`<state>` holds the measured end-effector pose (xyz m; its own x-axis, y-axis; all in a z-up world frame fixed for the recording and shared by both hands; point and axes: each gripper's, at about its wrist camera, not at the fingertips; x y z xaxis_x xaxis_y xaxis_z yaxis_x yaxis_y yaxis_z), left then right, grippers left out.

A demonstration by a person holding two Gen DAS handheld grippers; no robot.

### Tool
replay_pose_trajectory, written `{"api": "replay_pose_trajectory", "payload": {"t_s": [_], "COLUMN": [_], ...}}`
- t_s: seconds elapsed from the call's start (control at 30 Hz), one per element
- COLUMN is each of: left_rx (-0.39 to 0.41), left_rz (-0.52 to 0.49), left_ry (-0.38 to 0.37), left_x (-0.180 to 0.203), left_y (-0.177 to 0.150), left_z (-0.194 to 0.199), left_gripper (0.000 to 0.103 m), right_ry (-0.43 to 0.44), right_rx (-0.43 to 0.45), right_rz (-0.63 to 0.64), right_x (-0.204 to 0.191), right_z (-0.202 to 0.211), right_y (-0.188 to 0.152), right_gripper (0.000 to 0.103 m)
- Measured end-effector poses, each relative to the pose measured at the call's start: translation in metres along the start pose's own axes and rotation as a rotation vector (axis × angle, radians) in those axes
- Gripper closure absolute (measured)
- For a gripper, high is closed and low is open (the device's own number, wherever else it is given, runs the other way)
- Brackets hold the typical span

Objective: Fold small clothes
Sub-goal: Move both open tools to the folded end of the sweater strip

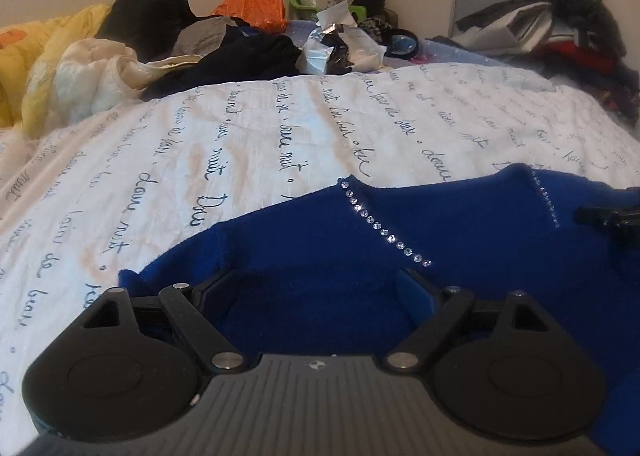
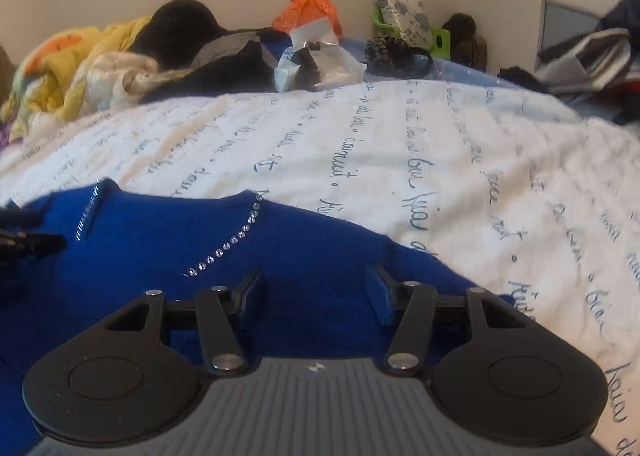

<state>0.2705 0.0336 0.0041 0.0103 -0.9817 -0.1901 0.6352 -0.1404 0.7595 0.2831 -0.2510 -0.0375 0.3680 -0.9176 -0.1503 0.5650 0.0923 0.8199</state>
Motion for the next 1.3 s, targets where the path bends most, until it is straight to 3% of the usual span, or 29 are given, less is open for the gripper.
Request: {"api": "replay_pose_trajectory", "payload": {"t_s": [0.07, 0.1, 0.2, 0.23, 0.27, 0.3, 0.33, 0.37, 0.4, 0.43, 0.5, 0.57, 0.7, 0.8, 0.87, 1.0, 1.07, 1.27, 1.3], "left_rx": [-0.013, -0.001, -0.002, -0.047, -0.025, -0.021, -0.039, -0.055, -0.054, -0.036, -0.01, -0.031, -0.16, -0.256, -0.318, -0.425, -0.487, -0.494, -0.49], "left_rz": [0.003, 0.007, 0.003, -0.031, -0.023, -0.006, 0.014, 0.051, 0.083, 0.129, 0.22, 0.278, 0.405, 0.491, 0.57, 0.701, 0.758, 0.76, 0.757], "left_ry": [0.03, 0.004, -0.066, -0.051, -0.037, -0.028, -0.016, -0.021, -0.047, -0.083, -0.138, -0.174, -0.254, -0.305, -0.393, -0.608, -0.717, -0.724, -0.706], "left_x": [0.0, 0.0, -0.001, 0.006, 0.005, 0.001, -0.005, -0.015, -0.025, -0.039, -0.066, -0.088, -0.119, -0.131, -0.135, -0.139, -0.138, -0.133, -0.132], "left_y": [0.0, -0.003, -0.025, -0.036, -0.046, -0.05, -0.05, -0.049, -0.052, -0.058, -0.082, -0.112, -0.177, -0.216, -0.238, -0.264, -0.276, -0.286, -0.285], "left_z": [0.021, 0.038, 0.065, 0.058, 0.057, 0.06, 0.067, 0.082, 0.097, 0.119, 0.162, 0.197, 0.241, 0.262, 0.266, 0.268, 0.262, 0.266, 0.266], "left_gripper": [0.024, 0.021, 0.003, 0.004, 0.0, 0.0, 0.012, 0.018, 0.018, 0.01, 0.0, 0.001, 0.004, 0.004, 0.002, 0.0, 0.0, 0.009, 0.019], "right_ry": [-0.065, -0.056, 0.098, 0.093, 0.068, 0.047, 0.048, 0.044, 0.05, 0.089, 0.252, 0.366, 0.392, 0.36, 0.363, 0.562, 0.627, 0.643, 0.642], "right_rx": [-0.049, -0.049, -0.002, -0.043, -0.07, -0.032, -0.027, -0.059, -0.081, -0.058, 0.013, 0.011, -0.034, -0.099, -0.135, -0.202, -0.232, -0.198, -0.184], "right_rz": [-0.04, -0.088, -0.111, -0.106, -0.064, 0.027, 0.016, -0.044, -0.113, -0.174, -0.306, -0.441, -0.678, -0.752, -0.778, -0.909, -0.883, -0.934, -0.954], "right_x": [-0.006, -0.009, -0.026, -0.03, -0.035, -0.045, -0.046, -0.044, -0.042, -0.04, -0.026, -0.011, 0.011, 0.006, -0.003, -0.02, -0.033, -0.033, -0.031], "right_z": [0.008, 0.02, 0.056, 0.053, 0.047, 0.05, 0.057, 0.066, 0.081, 0.104, 0.158, 0.203, 0.276, 0.312, 0.328, 0.332, 0.332, 0.335, 0.336], "right_y": [0.006, 0.006, -0.012, -0.02, -0.031, -0.041, -0.043, -0.039, -0.034, -0.035, -0.049, -0.075, -0.149, -0.195, -0.218, -0.247, -0.252, -0.26, -0.263], "right_gripper": [0.045, 0.045, 0.035, 0.027, 0.026, 0.024, 0.024, 0.024, 0.024, 0.023, 0.02, 0.015, 0.015, 0.015, 0.015, 0.015, 0.015, 0.016, 0.017]}}
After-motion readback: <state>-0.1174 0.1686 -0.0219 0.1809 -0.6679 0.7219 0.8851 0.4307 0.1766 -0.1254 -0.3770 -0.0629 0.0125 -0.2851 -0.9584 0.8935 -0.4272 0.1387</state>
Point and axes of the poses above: each gripper's, at about its wrist camera, not at the fingertips, and z roughly against the way its jaws point, x to its right, y to its top, and after that the axes turned 12 degrees about y, right-handed
